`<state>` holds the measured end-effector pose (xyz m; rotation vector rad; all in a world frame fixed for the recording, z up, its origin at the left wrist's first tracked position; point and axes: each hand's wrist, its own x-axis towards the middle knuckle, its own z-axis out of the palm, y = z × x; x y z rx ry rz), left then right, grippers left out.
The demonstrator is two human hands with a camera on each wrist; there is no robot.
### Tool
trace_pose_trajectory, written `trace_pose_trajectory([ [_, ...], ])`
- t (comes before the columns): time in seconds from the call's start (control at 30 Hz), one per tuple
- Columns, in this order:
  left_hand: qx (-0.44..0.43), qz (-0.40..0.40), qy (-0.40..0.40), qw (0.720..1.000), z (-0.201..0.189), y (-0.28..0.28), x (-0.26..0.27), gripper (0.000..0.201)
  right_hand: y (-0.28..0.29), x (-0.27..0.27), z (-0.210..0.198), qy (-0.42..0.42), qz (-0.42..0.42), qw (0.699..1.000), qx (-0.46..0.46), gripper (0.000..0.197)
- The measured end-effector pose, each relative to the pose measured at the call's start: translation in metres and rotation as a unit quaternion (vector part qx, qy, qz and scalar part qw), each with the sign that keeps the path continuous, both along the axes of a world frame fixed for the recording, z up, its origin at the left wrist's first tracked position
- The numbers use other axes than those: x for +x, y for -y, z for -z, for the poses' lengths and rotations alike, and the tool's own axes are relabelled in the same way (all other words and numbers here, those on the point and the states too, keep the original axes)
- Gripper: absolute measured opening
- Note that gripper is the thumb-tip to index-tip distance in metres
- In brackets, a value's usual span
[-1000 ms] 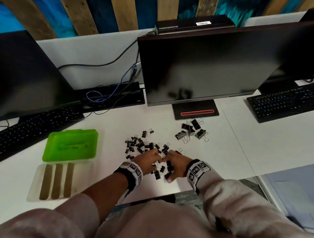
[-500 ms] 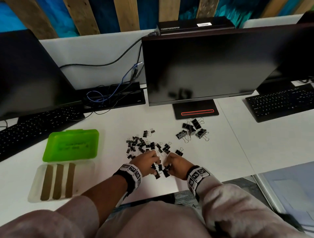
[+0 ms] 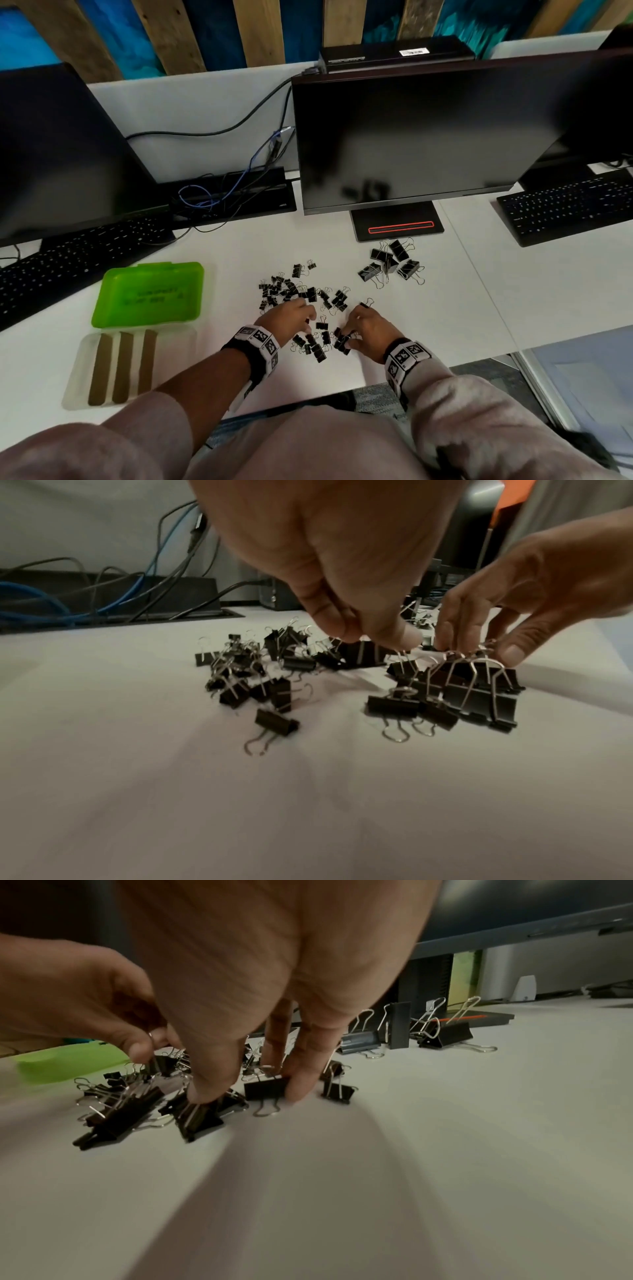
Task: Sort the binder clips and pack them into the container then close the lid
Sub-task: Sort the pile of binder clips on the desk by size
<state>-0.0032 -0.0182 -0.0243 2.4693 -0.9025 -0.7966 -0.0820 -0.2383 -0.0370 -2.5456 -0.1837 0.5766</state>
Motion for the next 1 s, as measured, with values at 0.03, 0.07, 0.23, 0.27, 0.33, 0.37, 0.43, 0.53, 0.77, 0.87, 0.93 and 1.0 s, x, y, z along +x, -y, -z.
trace_pose_trajectory([
  [0.03,0.000,0.037,0.011,0.999,-0.002,0.001,-0.001,0.025,0.000,0.001,0.002,-0.002,0.003,1.000,0.008,0.021],
  [0.07,0.004,0.082,0.023,0.996,-0.005,0.002,-0.003,0.028,-0.001,0.003,0.003,-0.004,0.006,1.000,0.013,0.020],
  [0.23,0.045,0.242,0.058,0.967,-0.016,0.018,-0.012,0.033,-0.005,0.007,0.006,-0.007,0.030,0.999,0.021,0.022],
  [0.27,0.050,0.250,0.056,0.965,-0.017,0.021,-0.013,0.032,-0.006,0.006,0.005,-0.012,0.034,0.999,0.020,0.027],
  [0.33,0.061,0.255,0.038,0.964,-0.014,0.024,-0.017,0.029,-0.009,0.003,0.003,-0.015,0.020,1.000,-0.003,0.036],
  [0.37,0.064,0.252,0.034,0.965,-0.012,0.024,-0.019,0.027,-0.011,0.002,0.002,-0.009,0.004,1.000,-0.020,0.038],
  [0.43,0.065,0.247,0.041,0.966,-0.009,0.028,-0.025,0.021,-0.015,-0.001,0.000,-0.003,-0.025,0.999,-0.044,0.039],
  [0.53,0.091,0.186,0.035,0.978,-0.010,0.032,-0.028,0.016,-0.018,0.000,0.002,-0.005,-0.047,0.997,-0.055,0.028],
  [0.77,0.074,0.216,0.075,0.971,-0.014,0.023,-0.022,0.016,-0.019,-0.005,0.008,0.055,-0.064,0.993,-0.079,0.030],
  [0.87,0.057,0.253,0.123,0.958,-0.013,0.017,-0.023,0.013,-0.021,-0.009,0.008,0.098,-0.077,0.989,-0.074,0.027],
  [0.93,0.048,0.280,0.123,0.951,-0.012,0.013,-0.022,0.014,-0.022,-0.008,0.011,0.104,-0.079,0.989,-0.074,0.021],
  [1.0,0.038,0.310,0.120,0.942,-0.014,0.014,-0.023,0.019,-0.022,-0.005,0.009,0.094,-0.059,0.992,-0.059,0.020],
])
